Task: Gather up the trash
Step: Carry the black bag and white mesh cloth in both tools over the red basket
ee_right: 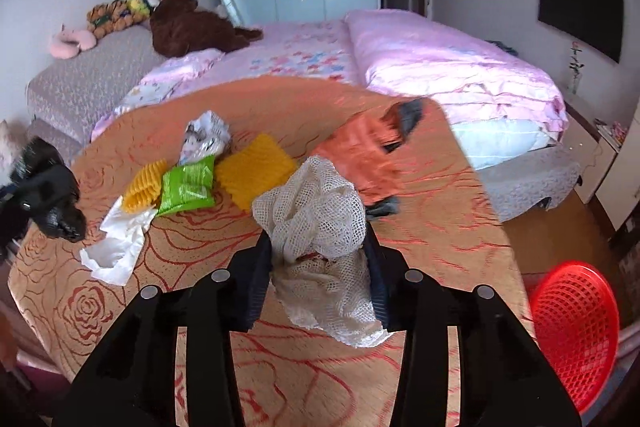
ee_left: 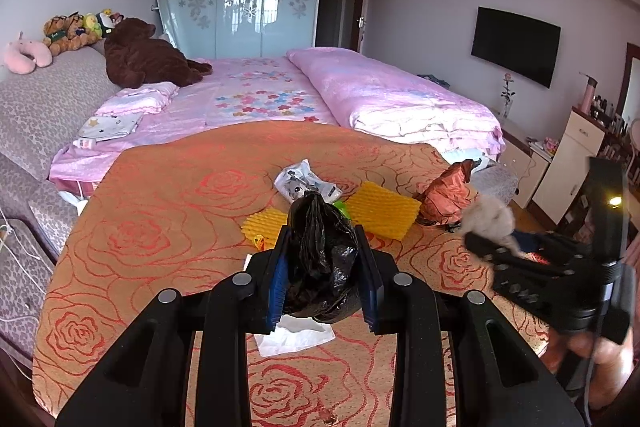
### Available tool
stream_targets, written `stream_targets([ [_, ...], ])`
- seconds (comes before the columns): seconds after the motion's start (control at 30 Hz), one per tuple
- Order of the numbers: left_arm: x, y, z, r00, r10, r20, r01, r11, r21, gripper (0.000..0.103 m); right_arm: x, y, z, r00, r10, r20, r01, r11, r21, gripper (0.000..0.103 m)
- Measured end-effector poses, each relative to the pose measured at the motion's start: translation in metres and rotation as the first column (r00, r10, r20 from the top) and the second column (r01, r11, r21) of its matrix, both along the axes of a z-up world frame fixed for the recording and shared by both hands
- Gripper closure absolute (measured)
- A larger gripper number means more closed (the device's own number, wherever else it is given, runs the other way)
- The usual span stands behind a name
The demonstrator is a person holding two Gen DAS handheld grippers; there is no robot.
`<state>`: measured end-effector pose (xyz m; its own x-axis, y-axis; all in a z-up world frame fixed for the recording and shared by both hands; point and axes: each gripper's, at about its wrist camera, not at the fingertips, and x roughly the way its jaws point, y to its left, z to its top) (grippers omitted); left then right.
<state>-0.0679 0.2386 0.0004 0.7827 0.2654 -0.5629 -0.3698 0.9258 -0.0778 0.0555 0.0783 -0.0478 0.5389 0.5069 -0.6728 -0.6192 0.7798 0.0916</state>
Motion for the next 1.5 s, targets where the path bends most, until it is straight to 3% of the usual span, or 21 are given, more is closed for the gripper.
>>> stream_targets([
  [0.6, 0.019, -0.022, 0.013, 0.999, -0.042, 0.018, 0.041, 0.998, 0.04, 0.074, 0.002, -0.056, 0.053, 0.985, -0.119, 0.128, 0.109, 0.991, 0.082, 0.062],
  [1.5, 0.067, -0.087, 0.033, 0.977, -0.212, 0.024, 0.209, 0.974, 0.09, 0.074, 0.013, -0.135, 0.082, 0.938, -0.292, 0.186, 0.272, 0.954, 0.126, 0.062],
])
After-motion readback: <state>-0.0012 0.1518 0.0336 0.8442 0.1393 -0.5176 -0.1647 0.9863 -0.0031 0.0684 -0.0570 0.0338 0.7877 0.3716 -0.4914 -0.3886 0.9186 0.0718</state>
